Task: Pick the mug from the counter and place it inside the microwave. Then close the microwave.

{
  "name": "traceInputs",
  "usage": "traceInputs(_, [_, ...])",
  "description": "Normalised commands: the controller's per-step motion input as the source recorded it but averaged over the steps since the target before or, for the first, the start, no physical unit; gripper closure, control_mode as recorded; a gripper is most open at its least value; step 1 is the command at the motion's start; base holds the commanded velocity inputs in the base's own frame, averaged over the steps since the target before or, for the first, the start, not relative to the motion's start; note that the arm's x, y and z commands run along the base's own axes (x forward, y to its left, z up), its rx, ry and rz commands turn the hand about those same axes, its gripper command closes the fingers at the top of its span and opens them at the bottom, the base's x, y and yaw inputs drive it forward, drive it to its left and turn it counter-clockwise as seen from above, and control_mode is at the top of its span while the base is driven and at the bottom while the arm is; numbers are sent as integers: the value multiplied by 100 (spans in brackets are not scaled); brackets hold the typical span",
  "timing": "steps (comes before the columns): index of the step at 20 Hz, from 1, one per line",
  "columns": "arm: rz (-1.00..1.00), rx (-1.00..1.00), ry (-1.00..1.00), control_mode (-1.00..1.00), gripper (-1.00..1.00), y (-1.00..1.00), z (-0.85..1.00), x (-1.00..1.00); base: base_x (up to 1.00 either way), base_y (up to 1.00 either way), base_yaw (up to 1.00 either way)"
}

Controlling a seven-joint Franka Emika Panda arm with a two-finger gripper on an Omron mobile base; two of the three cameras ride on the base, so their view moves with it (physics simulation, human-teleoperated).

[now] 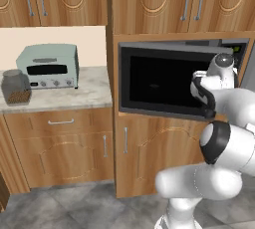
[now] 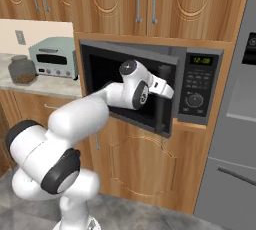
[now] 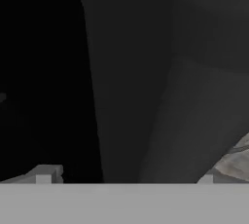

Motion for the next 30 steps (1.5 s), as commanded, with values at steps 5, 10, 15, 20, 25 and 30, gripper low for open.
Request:
traceInputs(5, [17,11,-13,-100,-100,-12,-15,20,0,0,0])
traceInputs(10, [14,6,-11,-100,-100,-1,-4,35,0,0,0])
traceInputs(15, [11,0,-1,-100,-100,0,1,52,0,0,0])
traceInputs(20, [10,0,0,-100,-100,0,0,56,0,0,0])
traceInputs(25, [9,0,0,-100,-100,0,0,69,0,0,0])
traceInputs(30, [7,0,0,-100,-100,0,0,69,0,0,0])
